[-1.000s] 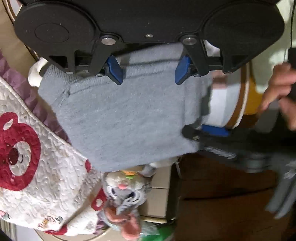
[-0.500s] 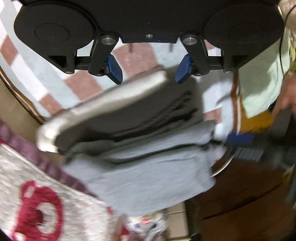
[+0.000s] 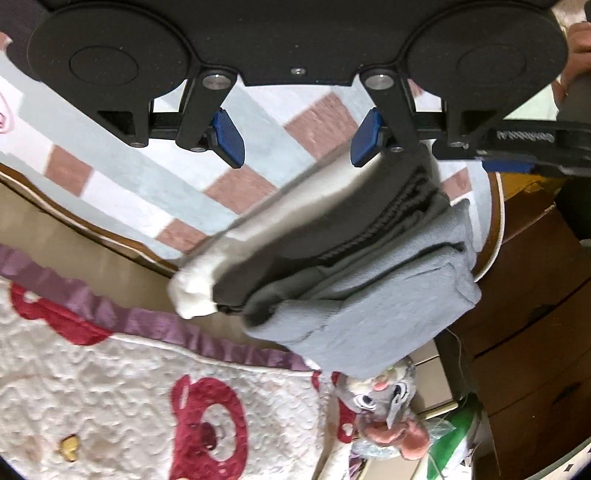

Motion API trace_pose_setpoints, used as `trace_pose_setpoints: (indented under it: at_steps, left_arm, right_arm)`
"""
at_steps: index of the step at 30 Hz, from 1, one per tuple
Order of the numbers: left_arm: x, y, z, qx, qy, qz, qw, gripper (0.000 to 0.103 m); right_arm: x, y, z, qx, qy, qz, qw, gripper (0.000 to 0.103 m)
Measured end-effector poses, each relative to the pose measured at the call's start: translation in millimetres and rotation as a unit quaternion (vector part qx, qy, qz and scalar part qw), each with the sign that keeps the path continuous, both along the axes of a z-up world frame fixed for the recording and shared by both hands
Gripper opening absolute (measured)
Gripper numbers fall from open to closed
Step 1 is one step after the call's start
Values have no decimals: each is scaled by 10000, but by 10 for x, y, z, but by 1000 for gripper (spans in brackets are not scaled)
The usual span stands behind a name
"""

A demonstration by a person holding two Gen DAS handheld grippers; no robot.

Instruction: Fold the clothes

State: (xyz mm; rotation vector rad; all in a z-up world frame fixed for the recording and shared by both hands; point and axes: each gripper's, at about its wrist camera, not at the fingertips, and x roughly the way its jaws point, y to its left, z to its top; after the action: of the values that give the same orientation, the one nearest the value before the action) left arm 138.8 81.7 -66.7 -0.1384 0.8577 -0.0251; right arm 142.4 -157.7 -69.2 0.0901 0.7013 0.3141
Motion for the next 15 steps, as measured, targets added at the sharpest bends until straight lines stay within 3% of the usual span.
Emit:
trace_pose_setpoints:
  at_steps: [3,7,15]
  left_arm:
    - [-92,-184,93,4,20,30,10000,98]
    - [-240,-480,150,294,130,-55,9995,98]
    - [-684,-919,307,502,-99,-412,9978,99]
  right_arm:
    - [-168,-151,77,141,-29,-69,9999,70]
    - [-409,-278,131,266,-203,-145,9993,74]
    - [-890,-539,182,352,-391,-250,9983,77]
